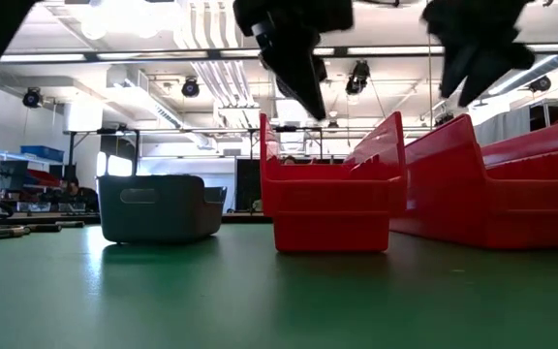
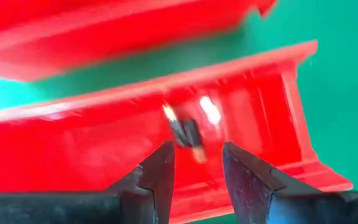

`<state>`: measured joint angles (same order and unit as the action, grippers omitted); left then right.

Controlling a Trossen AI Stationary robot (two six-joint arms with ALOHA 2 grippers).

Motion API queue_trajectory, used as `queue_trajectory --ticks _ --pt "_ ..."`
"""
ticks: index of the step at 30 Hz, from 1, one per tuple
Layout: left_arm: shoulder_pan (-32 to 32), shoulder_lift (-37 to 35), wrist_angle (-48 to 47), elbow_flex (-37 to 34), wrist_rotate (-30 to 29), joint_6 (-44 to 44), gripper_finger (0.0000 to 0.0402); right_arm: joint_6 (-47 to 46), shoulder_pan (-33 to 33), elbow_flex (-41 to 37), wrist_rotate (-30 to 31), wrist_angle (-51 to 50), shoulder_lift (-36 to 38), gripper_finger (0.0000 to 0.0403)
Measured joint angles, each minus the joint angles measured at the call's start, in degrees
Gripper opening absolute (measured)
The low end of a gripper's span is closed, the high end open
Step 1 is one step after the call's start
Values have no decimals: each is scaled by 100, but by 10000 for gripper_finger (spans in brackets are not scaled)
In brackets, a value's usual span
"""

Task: Sort batteries
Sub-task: Put the small black battery into the right red bin

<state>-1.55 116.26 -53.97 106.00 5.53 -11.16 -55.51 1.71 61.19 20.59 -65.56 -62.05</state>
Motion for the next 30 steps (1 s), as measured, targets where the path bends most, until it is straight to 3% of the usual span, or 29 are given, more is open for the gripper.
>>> queue_trajectory --ticks 3,7,13,21,26,30 --pt "175 -592 902 -795 4 -231 115 694 -1003 -2 -233 430 -88 206" --pt "544 -1346 2343 -2049 97 -713 115 1508 -2363 -4 -1217 1067 -341 206" --pt "1480 -2092 4113 -3294 831 -960 115 2154 -3649 -4 -2161 1491 -1035 199" --pt "2423 -2305 4427 -3565 1180 -881 115 2252 -4265 -2 -2548 2180 -2044 170" --pt "2434 -2792 4366 -3470 2956 -184 115 1915 -4454 -2 -2773 2154 -2692 135" --pt "2411 -3349 4346 -3438 3069 907 115 1574 -4601 -2 -3461 2209 -3248 98"
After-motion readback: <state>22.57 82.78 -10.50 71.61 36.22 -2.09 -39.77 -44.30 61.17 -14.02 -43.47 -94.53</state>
